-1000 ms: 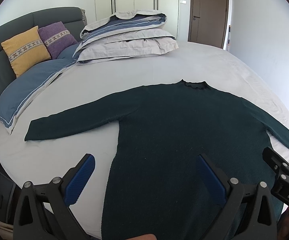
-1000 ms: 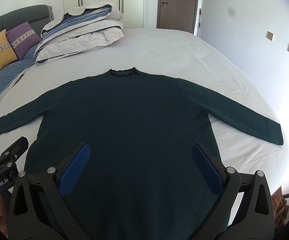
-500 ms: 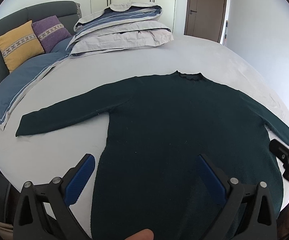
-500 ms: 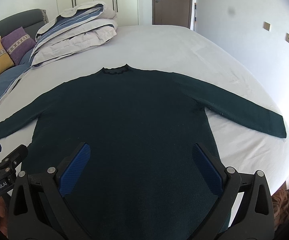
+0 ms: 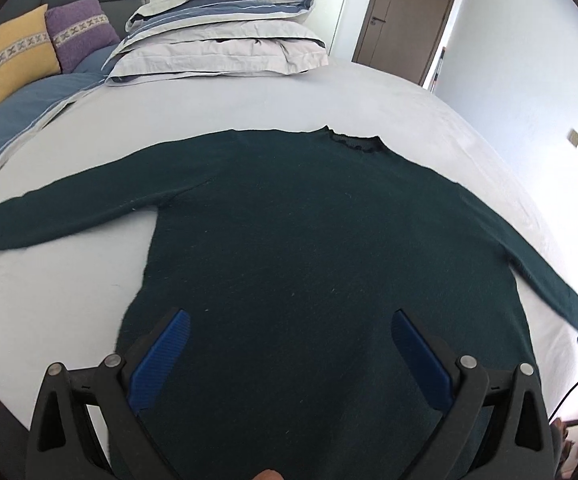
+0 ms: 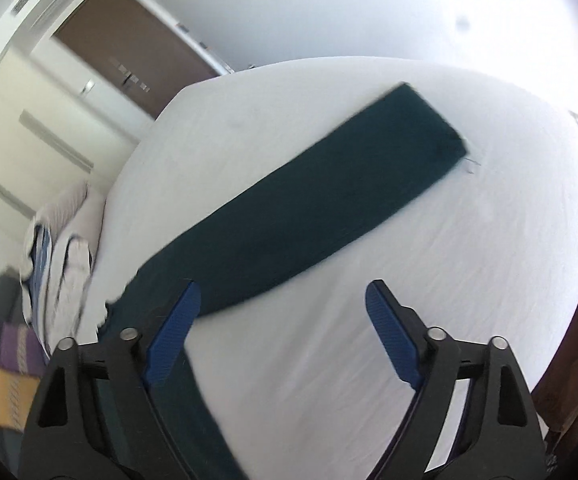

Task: Fold small clothes
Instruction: 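Grasp the sweater sleeve cuff with the right gripper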

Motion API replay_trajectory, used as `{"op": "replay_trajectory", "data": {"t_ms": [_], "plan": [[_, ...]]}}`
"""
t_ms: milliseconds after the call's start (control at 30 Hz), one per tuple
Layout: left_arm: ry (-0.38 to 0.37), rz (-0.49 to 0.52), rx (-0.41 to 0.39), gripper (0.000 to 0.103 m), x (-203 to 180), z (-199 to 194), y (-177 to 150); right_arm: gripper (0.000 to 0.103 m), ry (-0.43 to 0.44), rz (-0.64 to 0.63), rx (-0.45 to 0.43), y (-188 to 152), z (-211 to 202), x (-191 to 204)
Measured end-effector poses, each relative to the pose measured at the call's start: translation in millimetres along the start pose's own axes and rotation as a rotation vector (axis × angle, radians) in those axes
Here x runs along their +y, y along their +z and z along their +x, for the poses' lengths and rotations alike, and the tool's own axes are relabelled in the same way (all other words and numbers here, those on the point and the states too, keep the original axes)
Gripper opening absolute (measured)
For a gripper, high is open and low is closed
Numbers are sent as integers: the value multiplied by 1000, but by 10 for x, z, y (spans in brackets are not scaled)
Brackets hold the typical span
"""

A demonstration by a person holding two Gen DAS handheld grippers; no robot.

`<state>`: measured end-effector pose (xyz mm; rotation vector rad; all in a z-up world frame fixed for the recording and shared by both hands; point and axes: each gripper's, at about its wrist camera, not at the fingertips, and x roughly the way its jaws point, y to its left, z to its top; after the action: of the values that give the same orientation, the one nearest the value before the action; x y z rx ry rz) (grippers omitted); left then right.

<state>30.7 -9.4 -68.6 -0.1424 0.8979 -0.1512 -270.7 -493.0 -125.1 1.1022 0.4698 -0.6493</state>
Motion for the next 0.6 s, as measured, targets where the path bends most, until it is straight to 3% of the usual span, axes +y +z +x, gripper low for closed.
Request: {"op": "replay_trajectory", "data": {"t_ms": [133,200,333,533,600], "plan": [[12,-18,91,103,-47,155,56,51,52,160,-1,277,143,-556],[-2,-36,91,103,-45,171,73,50,75,186,-18,362,177,-655],[-25,-7,78,103,-115,170,121,50,81,215,-48,564,273,-752],[-108,-38,97,100,-59,213,137,25,52,232,-59,802,486,-832],[-126,-51,110,94,-21,238,136,15,6,178,-53,836,564,-563]]}}
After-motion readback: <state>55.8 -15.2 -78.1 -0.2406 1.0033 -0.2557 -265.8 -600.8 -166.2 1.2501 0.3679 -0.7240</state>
